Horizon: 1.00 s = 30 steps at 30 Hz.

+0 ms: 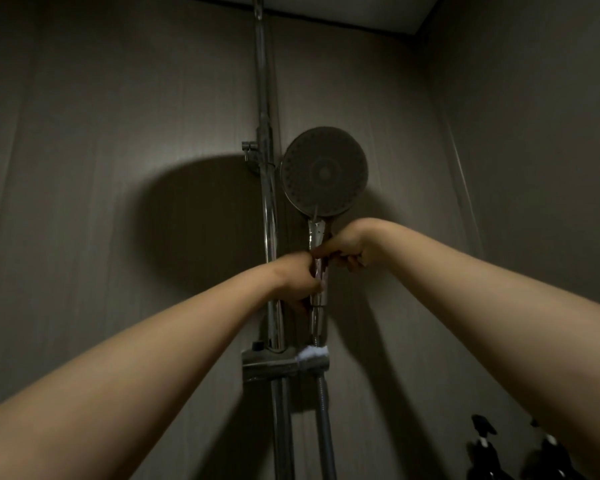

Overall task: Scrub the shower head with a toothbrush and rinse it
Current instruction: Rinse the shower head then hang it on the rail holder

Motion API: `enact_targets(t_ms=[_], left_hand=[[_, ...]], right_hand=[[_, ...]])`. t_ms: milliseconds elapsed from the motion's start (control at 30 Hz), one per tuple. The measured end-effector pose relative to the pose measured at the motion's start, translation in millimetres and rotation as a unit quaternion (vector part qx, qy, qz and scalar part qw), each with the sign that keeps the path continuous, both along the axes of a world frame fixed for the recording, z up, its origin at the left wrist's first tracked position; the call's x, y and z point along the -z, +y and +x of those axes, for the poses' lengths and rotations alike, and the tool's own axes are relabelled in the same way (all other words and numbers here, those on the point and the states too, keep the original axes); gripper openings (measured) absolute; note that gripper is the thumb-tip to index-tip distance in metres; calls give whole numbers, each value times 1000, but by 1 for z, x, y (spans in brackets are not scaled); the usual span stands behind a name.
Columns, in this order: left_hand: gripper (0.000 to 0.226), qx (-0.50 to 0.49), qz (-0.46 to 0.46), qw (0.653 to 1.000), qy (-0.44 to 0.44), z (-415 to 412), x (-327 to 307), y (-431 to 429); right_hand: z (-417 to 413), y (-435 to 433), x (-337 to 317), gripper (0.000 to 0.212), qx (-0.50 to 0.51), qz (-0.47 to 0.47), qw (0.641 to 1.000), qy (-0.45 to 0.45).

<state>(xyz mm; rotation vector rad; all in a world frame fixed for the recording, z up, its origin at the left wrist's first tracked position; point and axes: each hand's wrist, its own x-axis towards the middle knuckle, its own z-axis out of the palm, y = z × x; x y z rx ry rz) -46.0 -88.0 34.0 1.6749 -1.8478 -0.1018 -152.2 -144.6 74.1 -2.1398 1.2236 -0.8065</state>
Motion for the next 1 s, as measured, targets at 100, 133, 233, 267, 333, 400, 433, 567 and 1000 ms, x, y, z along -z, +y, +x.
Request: enact_targets(t_ms=[100, 133, 233, 267, 333, 400, 433, 567, 1000], left_hand=[[31, -16, -2, 999, -37, -1, 3, 1], [32, -20, -4, 999, -46, -1, 3, 0], [33, -28, -1, 999, -36, -1, 3, -3], [32, -30, -3, 999, -34, -1, 3, -4], [31, -29, -8, 999, -31, 0, 4, -4], [31, -28, -17, 999, -38, 0, 6, -3], [31, -31, -25, 998, -52, 1, 6, -2], [37, -34, -27, 996, -75, 4, 6, -1], [36, -32, 30, 998, -52, 6, 19, -5]], right_hand=[[-1, -2, 8, 37, 5, -13, 1000, -1], [-1, -2, 10, 37, 7, -16, 1000, -2], [-3, -1, 11, 34, 9, -19, 1000, -8], [-4, 0, 12, 35, 11, -22, 1000, -5], [-3, 2, 13, 35, 14, -28, 1000, -4], [-3, 5, 14, 36, 11, -30, 999, -5], [-2, 7, 14, 36, 8, -31, 999, -1], [-1, 14, 13, 36, 4, -39, 999, 6], [-4, 11, 32, 28, -5, -30, 1000, 7]])
